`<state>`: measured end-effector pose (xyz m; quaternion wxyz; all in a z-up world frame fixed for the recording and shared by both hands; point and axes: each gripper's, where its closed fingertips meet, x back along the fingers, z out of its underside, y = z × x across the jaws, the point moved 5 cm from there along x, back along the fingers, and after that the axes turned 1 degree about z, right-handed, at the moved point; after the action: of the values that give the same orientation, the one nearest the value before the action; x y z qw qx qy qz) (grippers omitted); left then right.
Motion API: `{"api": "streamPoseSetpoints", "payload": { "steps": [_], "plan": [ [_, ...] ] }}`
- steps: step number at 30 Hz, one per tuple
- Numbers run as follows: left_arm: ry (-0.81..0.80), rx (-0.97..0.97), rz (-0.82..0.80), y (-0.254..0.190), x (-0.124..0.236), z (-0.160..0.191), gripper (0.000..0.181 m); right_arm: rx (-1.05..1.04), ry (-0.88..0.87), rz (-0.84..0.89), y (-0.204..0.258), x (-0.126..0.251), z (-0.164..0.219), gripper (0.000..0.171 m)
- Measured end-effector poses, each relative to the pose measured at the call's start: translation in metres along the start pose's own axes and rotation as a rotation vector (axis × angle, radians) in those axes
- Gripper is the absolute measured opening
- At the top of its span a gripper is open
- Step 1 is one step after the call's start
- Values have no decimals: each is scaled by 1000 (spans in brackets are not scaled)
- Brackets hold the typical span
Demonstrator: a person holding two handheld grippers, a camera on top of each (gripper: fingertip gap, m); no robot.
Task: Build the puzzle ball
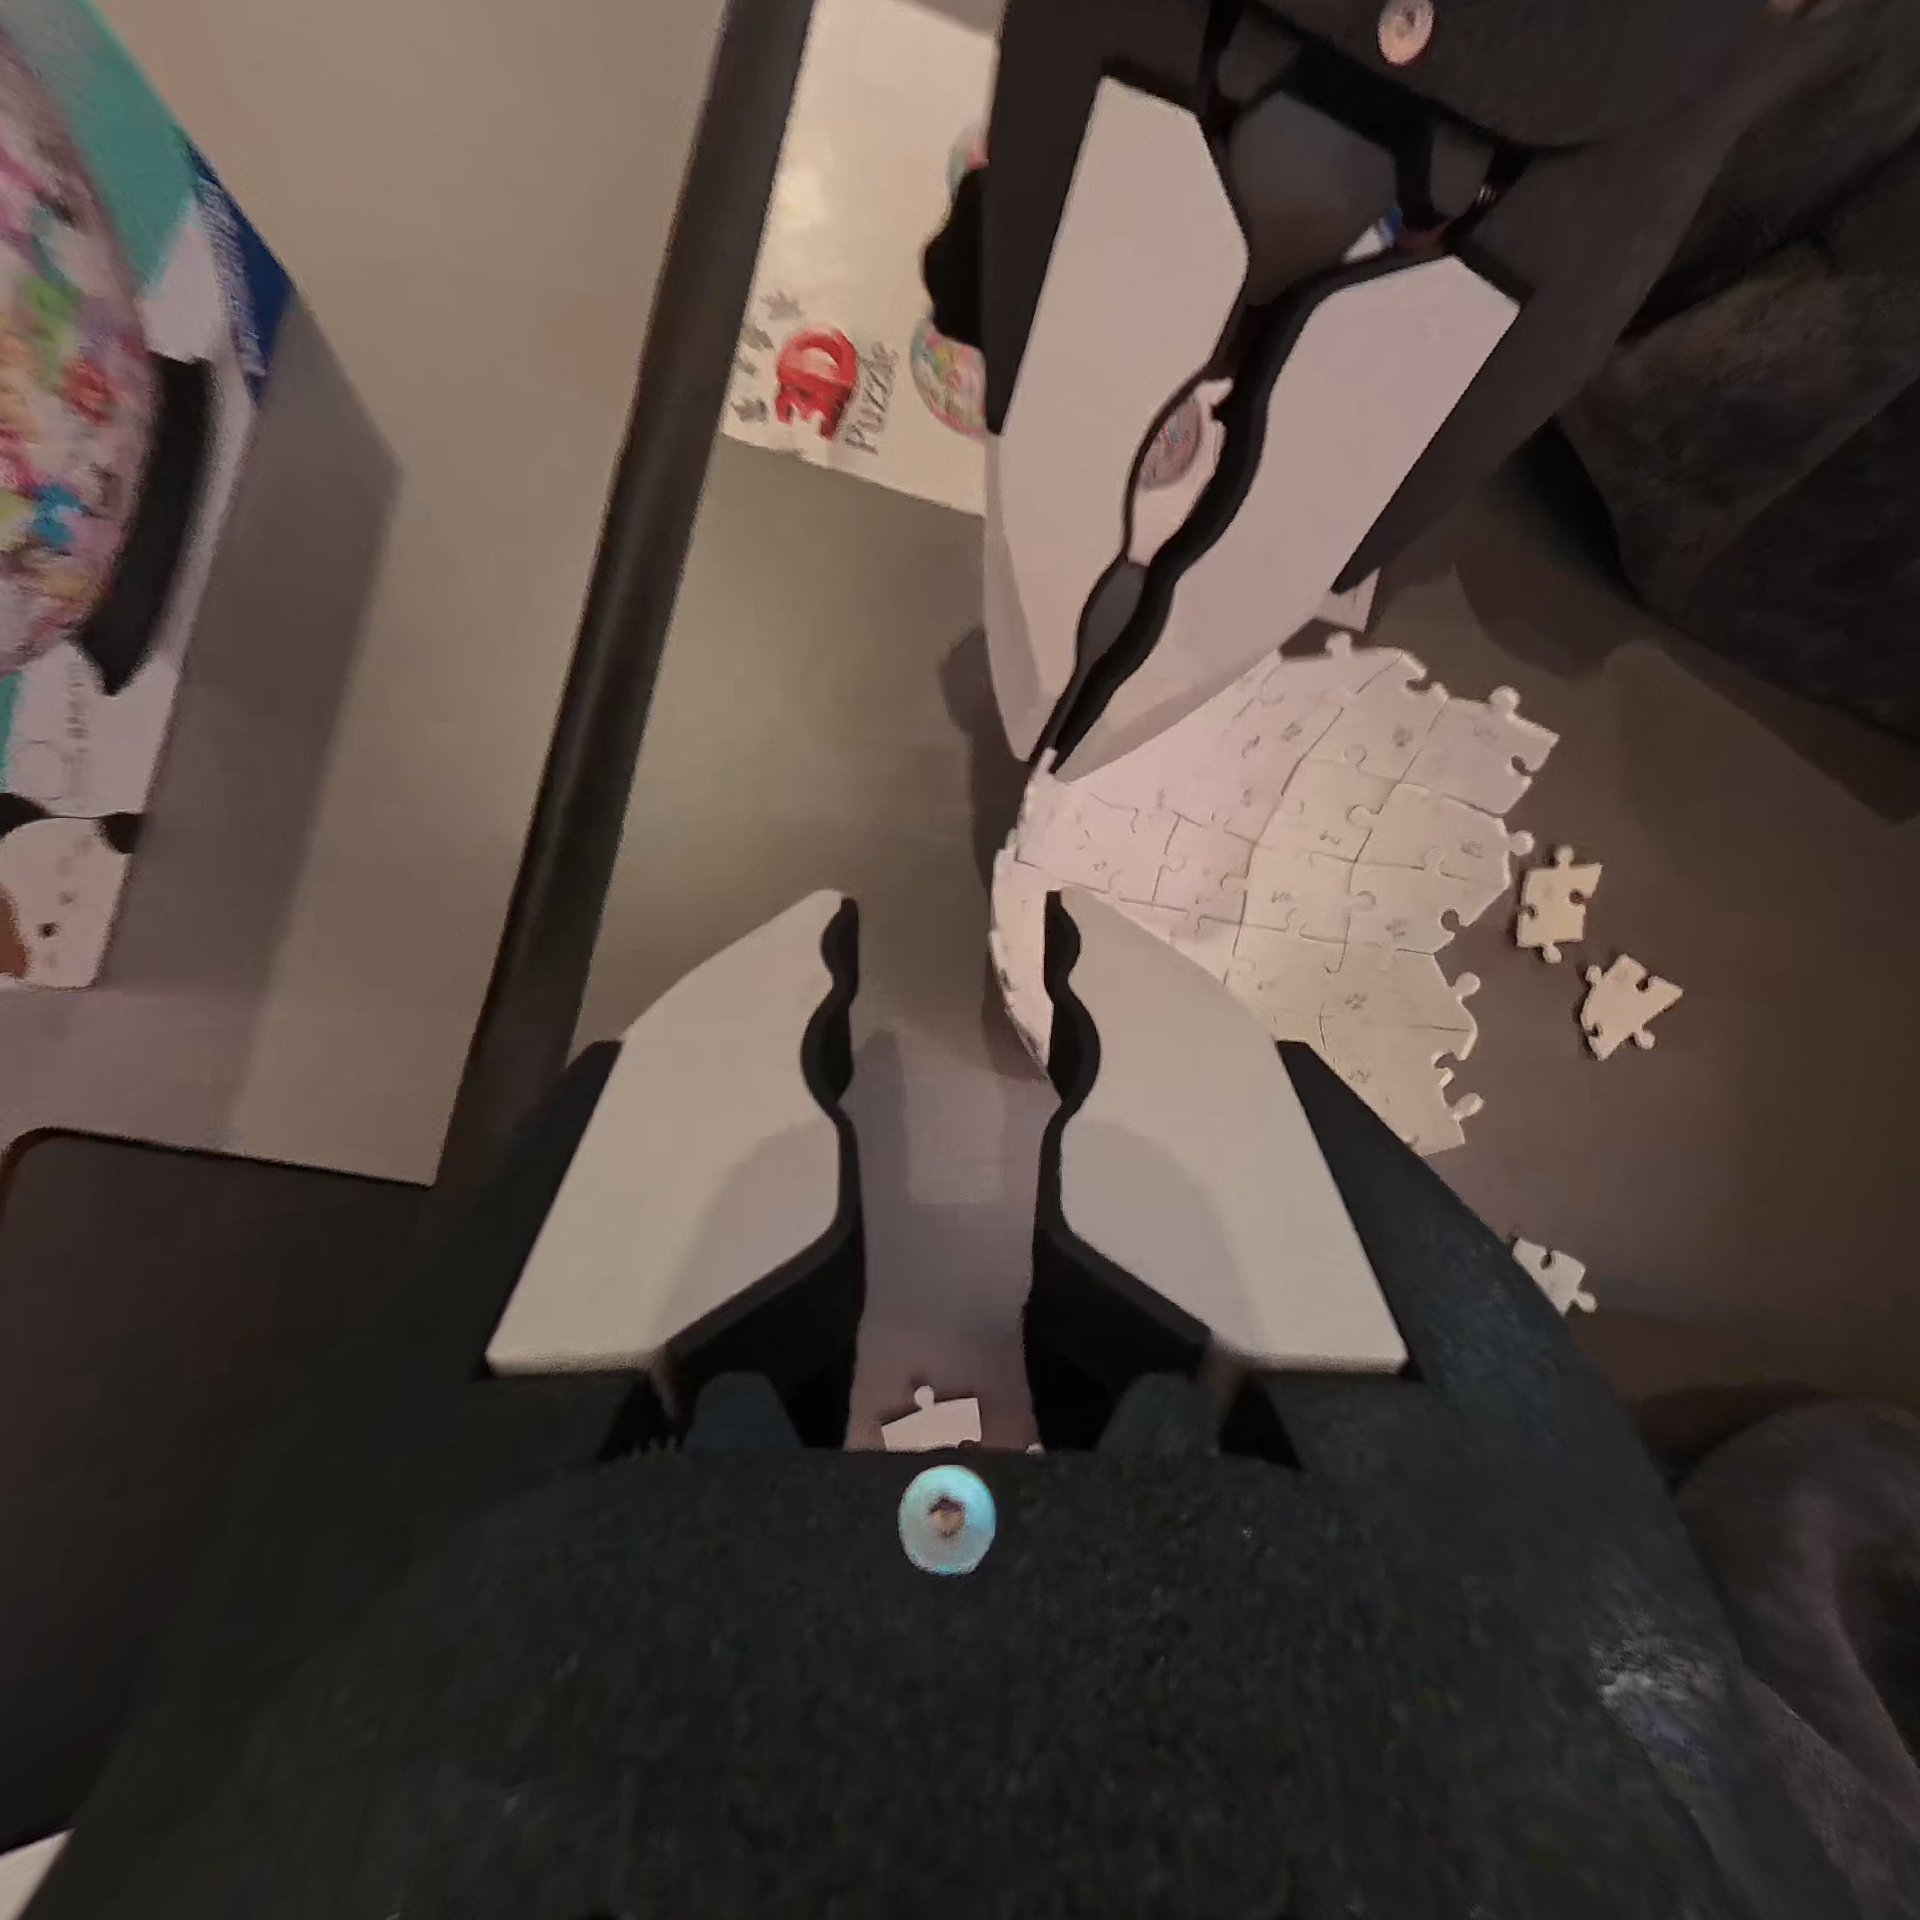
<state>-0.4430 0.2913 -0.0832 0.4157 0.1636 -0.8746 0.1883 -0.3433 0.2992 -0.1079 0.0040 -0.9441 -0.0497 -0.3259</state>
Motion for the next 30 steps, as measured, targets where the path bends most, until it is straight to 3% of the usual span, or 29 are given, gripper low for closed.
{"api": "streamPoseSetpoints", "payload": {
  "steps": [5, 10, 19, 30],
  "plan": [
    [-181, 62, -148, -8, 38, -10, 49, 36, -128, 61, -1, 20, -21, 2],
    [-150, 155, -312, -24, 44, 14, 52, 0, -88, 83, -3, 19, -20, 2],
    [-124, 169, -178, -22, -1, 18, 42, -72, 167, 84, 1, -7, -5, 2],
    [-94, 139, -116, -14, -11, 22, 42, -88, 156, 64, 0, -7, 0, 2]
  ]
}}
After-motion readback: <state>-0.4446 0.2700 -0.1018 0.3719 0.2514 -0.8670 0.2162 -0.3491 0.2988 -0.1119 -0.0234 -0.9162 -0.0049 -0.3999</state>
